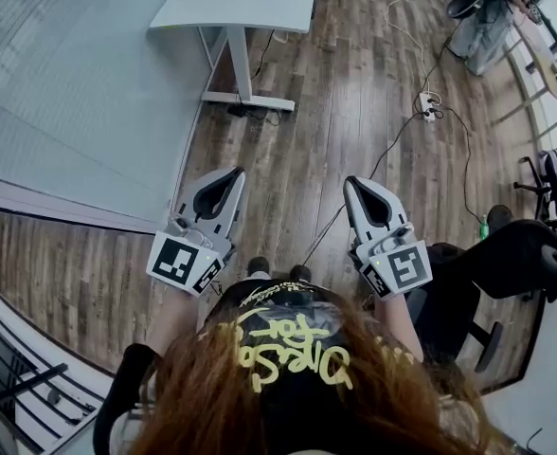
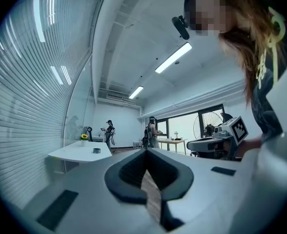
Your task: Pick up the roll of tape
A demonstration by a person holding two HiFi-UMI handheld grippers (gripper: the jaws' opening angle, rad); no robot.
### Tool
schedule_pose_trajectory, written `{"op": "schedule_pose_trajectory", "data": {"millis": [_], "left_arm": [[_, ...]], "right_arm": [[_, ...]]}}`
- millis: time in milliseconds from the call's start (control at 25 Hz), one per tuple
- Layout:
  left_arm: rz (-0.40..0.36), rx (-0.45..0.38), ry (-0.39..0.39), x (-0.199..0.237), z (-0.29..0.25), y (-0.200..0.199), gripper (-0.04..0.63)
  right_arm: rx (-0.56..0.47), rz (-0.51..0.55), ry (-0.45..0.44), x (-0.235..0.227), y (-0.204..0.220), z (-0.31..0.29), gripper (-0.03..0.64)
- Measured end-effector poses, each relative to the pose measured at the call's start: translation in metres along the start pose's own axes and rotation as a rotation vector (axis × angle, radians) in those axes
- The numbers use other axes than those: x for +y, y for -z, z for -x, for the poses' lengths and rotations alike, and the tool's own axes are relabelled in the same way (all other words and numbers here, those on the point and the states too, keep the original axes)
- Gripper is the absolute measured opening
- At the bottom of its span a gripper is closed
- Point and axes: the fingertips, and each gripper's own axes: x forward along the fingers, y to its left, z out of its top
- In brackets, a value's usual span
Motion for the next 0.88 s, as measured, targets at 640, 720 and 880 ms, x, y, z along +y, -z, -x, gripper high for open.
{"op": "schedule_pose_trajectory", "data": {"millis": [640, 720, 880], "left_arm": [[0.012, -0.050, -0.126, 0.028, 0.007, -0.011, 0.362], [0.004, -0.047, -0.129, 0.035, 0.008, -0.010, 0.368], [-0.009, -0.028, -0.120, 0.050, 0.012, -0.004, 0.371]], "right_arm": [[-0.090, -0.129, 0.139, -0.018, -0.007, -0.004, 0.278], [-0.084, -0.119, 0.141, -0.014, -0.007, -0.009, 0.278], [-0.065, -0.114, 0.169, -0.005, -0.003, -0.016, 0.278]]}}
